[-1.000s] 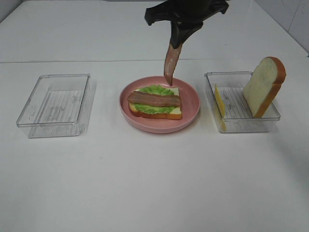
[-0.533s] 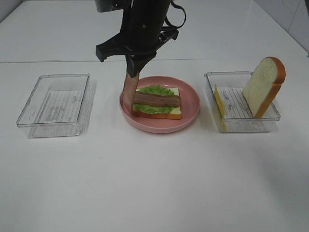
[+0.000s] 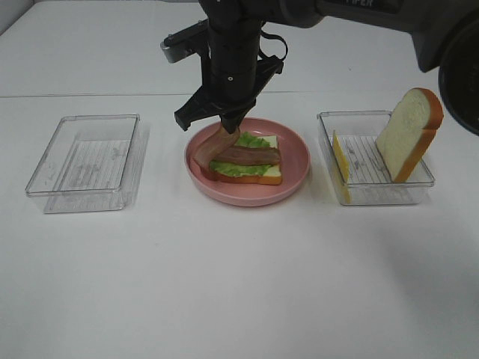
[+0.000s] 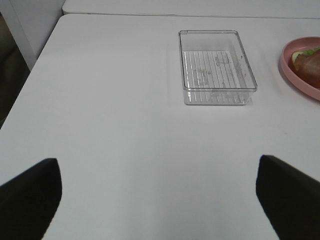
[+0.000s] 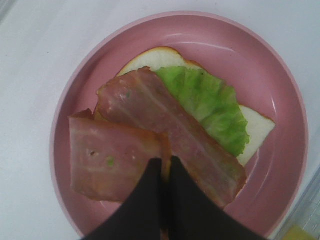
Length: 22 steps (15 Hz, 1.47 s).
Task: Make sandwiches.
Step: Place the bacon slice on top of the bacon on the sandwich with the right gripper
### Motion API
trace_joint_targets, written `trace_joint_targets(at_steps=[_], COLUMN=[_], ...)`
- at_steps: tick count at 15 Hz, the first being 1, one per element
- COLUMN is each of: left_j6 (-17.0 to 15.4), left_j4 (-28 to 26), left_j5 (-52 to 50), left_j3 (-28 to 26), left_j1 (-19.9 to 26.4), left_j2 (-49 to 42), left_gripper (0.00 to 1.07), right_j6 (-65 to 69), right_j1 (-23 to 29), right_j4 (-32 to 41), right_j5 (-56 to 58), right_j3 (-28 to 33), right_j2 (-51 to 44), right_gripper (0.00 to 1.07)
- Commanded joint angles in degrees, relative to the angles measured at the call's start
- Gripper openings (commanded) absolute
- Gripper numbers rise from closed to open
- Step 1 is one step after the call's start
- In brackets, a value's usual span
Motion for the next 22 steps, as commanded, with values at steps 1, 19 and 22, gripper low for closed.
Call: trace_joint_targets(at_steps=[1,19,22], left_j6=[0.17,0.17,0.17], left_j4=[-0.46,-0.46,-0.46], left_j5=[-0.23,-0.23,-0.23], left_j3=[0.06,0.06,0.06], left_j1=[0.06,0.06,0.06], left_j2=[-0.92,-0.92,-0.92], left_gripper=[1.0,1.0,1.0], right_j6=[-0.34,-0.34,-0.23], right_j1=[-0.23,-0.23,-0.23], right_j4=[-3.61,-13.46,-13.06], right_j5=[-0.74,-2.92,-0.46], right_j3=[-0.17,-0.17,-0.17], right_j2=[1.26,1.49,1.26], right_gripper=[0.0,0.97,0.97])
